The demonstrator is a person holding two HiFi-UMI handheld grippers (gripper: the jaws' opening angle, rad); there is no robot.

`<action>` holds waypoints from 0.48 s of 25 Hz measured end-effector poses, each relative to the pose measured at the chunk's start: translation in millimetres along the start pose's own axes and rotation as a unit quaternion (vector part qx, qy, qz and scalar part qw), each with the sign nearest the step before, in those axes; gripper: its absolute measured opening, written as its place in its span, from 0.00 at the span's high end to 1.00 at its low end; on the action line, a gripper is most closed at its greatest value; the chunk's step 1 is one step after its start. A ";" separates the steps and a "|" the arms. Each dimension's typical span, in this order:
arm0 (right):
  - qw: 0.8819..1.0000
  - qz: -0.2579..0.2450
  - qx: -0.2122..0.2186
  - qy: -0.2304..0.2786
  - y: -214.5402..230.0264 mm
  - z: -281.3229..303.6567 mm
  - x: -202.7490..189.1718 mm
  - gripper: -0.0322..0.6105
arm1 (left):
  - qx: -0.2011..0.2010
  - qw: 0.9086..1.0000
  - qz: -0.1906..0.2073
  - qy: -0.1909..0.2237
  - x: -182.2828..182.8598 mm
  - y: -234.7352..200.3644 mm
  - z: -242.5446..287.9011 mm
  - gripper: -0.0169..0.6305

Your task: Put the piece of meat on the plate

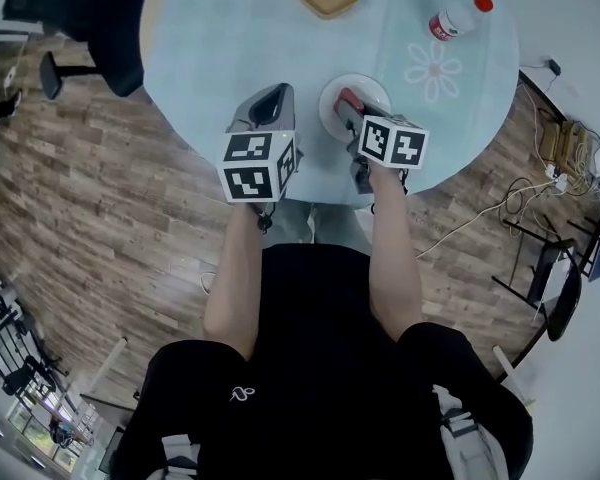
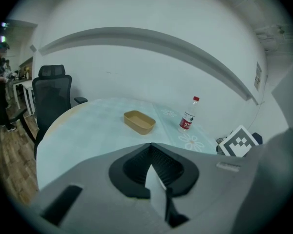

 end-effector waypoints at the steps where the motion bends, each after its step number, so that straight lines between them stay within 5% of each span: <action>1: 1.000 0.006 -0.001 -0.002 0.7 0.7 -0.3 0.79 | 0.001 1.000 -0.002 0.000 -0.3 -1.5 -0.4 0.98; 12: 0.997 0.019 -0.078 0.023 22.5 -5.8 -12.6 0.61 | -0.015 1.000 0.007 -0.001 0.8 9.3 3.1 0.98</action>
Point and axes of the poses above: the fingertips, and each gripper's own axes: z forward along the fingers, y to its right, x out of its top, the point moved 6 cm from there along -z, backward along the fingers, and after that the axes turned 8 degrees about -y, right-handed, at the moved point
